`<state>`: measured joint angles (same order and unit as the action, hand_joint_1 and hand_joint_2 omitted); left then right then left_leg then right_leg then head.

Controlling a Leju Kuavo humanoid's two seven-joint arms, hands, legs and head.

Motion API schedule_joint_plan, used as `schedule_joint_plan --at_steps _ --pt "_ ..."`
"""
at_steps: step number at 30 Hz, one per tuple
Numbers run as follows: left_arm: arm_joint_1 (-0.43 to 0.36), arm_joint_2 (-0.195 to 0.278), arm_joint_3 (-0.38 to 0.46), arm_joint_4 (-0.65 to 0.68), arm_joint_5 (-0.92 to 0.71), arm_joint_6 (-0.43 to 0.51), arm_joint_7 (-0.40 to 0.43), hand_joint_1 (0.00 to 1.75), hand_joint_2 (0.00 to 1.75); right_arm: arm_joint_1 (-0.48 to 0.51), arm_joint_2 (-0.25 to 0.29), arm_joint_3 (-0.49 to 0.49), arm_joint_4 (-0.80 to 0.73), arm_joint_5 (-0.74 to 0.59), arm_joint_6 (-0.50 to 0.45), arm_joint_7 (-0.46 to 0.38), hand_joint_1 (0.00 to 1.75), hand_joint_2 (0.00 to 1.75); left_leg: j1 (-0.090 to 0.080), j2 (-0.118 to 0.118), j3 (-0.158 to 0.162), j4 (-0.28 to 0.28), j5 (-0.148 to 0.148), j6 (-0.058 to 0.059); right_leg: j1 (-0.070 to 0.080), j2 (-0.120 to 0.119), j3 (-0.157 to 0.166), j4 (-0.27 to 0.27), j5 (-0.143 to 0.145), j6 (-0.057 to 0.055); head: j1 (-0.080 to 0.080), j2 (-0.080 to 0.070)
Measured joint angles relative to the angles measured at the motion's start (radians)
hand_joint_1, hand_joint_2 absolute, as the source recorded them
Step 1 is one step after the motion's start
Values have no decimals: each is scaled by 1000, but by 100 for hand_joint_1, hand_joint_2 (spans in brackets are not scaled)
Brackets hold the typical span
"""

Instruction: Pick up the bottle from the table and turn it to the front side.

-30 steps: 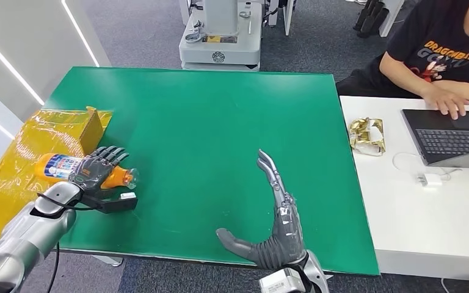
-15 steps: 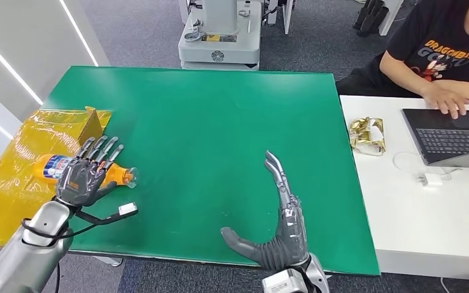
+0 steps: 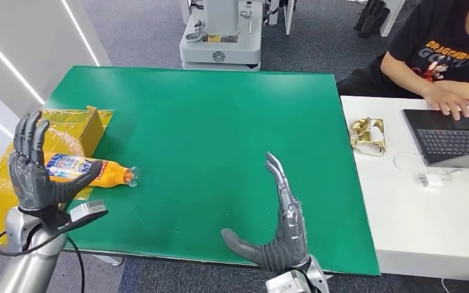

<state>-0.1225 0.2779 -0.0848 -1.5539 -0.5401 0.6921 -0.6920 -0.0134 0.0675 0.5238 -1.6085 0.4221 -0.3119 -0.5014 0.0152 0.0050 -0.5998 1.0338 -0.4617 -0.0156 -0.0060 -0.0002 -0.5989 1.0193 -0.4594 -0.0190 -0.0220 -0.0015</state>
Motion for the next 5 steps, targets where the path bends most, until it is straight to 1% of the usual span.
schedule_joint_plan --at_steps 2,4,5 --pt "-27 -38 -44 6 84 0 -3 0 175 -1 0 6 1 0 -4 0 0 175 0 -1 0 0 0 0 0 -1 1 0 0 0 0 0" --pt "-45 -66 -81 13 104 0 -6 0 175 -3 -1 11 1 0 -4 -1 0 175 0 -1 -1 0 0 1 0 -1 1 0 0 0 0 0" --pt "-47 -71 -89 15 105 0 -7 0 175 -3 -2 12 1 0 -5 -1 0 175 0 0 -1 0 0 1 0 0 1 0 0 0 0 0"
